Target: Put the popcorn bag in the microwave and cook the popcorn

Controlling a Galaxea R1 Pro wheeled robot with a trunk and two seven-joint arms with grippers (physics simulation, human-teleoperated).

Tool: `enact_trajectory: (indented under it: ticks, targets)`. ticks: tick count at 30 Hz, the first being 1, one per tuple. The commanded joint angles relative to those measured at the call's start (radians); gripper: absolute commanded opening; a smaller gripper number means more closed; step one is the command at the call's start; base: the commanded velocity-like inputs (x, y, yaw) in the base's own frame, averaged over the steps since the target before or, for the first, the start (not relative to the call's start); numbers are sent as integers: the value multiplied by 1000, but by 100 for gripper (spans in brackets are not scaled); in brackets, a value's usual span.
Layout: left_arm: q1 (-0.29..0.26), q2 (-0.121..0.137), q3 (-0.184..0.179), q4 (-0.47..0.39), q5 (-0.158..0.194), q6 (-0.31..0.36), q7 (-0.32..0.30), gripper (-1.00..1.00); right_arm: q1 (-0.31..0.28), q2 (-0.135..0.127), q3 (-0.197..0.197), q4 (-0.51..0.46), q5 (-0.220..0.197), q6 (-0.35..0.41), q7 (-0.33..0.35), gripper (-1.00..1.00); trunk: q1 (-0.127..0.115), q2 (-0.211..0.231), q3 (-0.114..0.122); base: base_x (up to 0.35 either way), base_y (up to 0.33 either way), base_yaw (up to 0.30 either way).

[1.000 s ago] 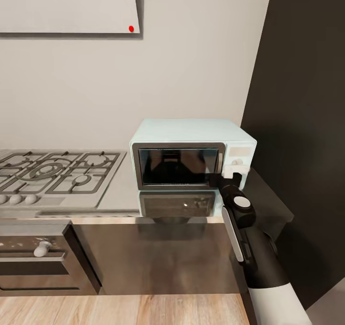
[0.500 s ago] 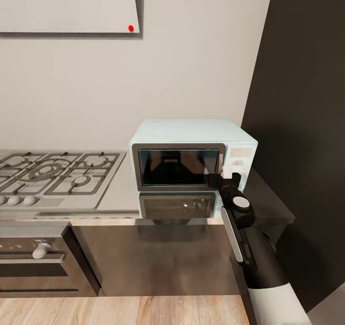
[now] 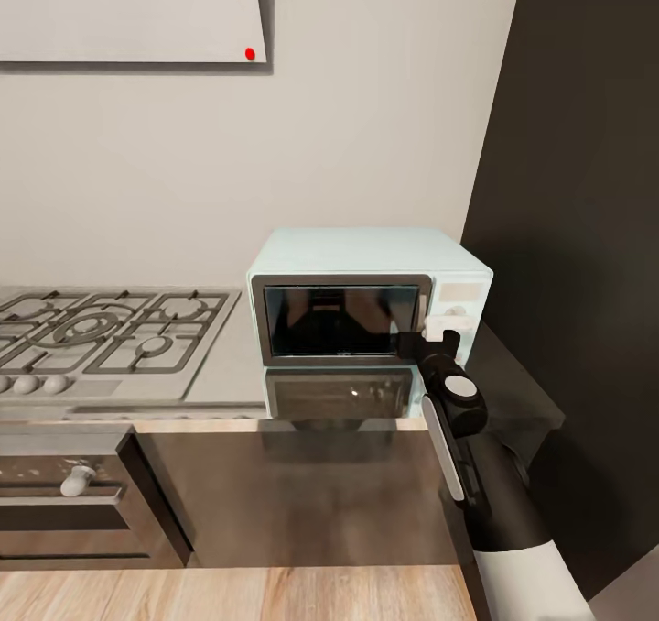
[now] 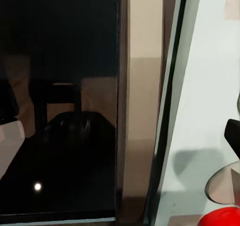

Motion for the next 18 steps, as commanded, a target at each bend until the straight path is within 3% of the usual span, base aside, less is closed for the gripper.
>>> enact_trajectory:
  ticks: [1, 18]
  targets:
    - [-1, 0, 7, 1, -2, -3, -1, 100, -1, 0, 1, -1, 5, 7, -3, 100, 0, -1, -1, 7, 0, 0]
    - [-1, 0, 9, 1, -1, -3, -1, 100, -1, 0, 0, -2, 4, 9, -3, 100, 0, -1, -1, 1, 0, 0]
